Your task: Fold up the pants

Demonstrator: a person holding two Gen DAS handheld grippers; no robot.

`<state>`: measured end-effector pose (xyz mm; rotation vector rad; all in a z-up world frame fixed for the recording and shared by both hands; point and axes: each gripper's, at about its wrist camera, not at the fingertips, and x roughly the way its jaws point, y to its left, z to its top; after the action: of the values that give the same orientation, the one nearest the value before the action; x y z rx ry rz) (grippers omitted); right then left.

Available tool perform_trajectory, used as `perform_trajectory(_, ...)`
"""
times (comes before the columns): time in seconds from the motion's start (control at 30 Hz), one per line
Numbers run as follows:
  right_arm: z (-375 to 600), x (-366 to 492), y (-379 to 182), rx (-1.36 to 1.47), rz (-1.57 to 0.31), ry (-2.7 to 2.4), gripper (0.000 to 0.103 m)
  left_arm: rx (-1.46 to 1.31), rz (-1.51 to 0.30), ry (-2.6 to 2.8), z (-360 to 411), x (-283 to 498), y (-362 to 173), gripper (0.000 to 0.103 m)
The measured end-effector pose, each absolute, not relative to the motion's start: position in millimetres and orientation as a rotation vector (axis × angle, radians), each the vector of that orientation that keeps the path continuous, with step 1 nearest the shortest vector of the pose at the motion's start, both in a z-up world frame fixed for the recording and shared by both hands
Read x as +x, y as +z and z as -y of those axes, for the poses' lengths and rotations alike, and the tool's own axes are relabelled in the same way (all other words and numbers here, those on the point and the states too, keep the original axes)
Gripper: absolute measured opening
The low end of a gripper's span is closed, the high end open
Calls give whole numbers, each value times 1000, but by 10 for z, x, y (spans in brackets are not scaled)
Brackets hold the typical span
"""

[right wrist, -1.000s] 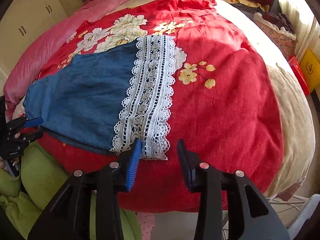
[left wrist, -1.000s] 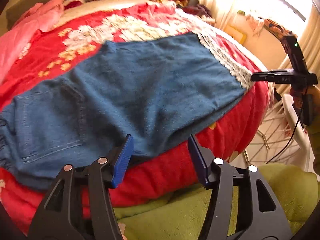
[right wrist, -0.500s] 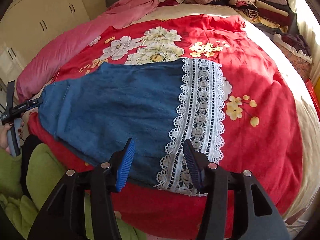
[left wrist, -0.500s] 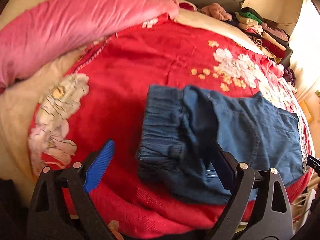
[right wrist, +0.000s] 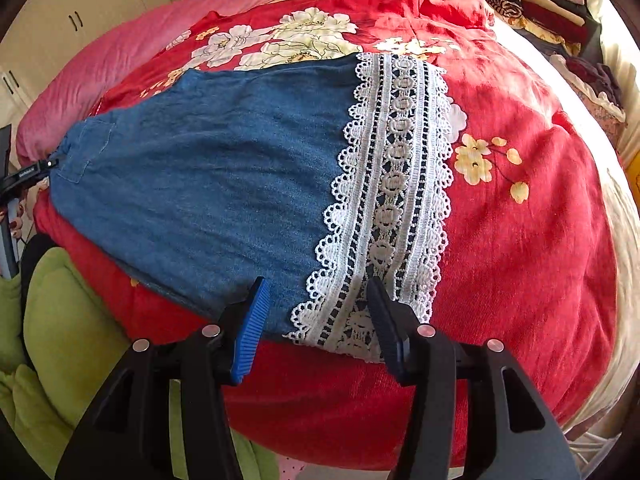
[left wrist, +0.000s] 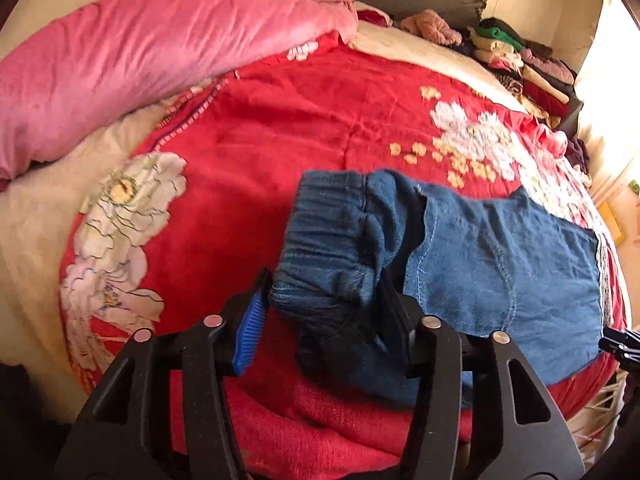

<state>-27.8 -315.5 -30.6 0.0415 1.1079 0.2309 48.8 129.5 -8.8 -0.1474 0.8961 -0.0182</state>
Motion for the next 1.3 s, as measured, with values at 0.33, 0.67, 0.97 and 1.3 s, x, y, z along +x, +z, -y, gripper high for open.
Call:
perform_trajectory(0.33,3595,16,205,163,-917,209,49,-23,-749,-196,-573,376,520,58)
perform_trajectory(0.67,4168,948,-62,335,-942,196,49,34,-870,-379,381,1237,180,58)
perform_trajectory(0.97,3927,958,-322,302,-943,324,19,72,-1009,-340,730,1866,-483,58)
perform_trajectory(1.3,3802,744,202,13,-766,249,14,236,-859,-339,1140,1605,-191,3)
